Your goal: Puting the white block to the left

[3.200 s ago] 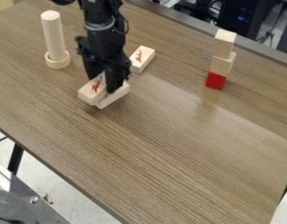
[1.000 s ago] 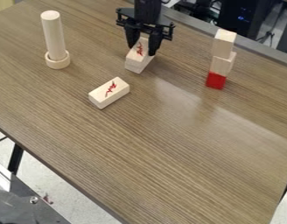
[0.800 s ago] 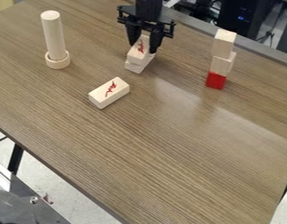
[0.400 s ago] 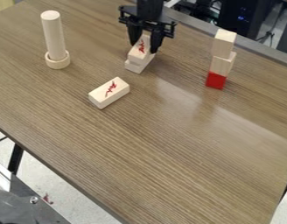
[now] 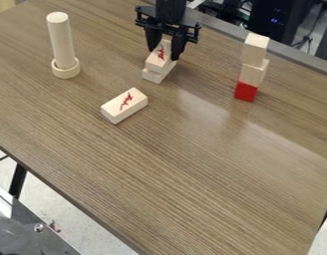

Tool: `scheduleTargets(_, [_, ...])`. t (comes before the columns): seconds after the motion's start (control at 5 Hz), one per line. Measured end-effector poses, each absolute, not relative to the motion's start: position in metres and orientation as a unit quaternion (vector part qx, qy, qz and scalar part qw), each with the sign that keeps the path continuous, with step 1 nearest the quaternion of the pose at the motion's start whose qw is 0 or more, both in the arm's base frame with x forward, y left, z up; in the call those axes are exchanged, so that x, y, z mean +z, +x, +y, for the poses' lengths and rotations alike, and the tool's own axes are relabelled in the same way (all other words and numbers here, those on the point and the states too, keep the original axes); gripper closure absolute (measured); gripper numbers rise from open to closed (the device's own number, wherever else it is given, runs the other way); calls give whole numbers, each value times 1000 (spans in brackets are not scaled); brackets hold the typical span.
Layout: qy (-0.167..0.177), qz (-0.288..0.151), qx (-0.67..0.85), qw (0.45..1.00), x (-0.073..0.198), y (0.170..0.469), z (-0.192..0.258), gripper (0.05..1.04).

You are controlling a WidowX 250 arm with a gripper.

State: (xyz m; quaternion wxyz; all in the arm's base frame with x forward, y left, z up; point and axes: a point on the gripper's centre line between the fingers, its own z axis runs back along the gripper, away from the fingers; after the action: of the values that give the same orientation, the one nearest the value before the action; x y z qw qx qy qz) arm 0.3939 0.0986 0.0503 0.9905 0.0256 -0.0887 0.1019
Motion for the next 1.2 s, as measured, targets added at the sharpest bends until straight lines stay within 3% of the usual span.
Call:
scheduleTargets(0.4, [25, -86, 100, 991, 50, 393, 100, 483])
scheduleTargets(0.6, [29, -84, 103, 991, 51, 392, 103, 195])
scheduleTargets(0.8, [31, -83, 102, 991, 51, 392, 103, 73])
scheduleTargets(1.0, [26, -76, 99, 992, 47, 387, 101, 81])
scheduleTargets(1.2, [15, -98, 104, 990, 73, 383, 97, 83])
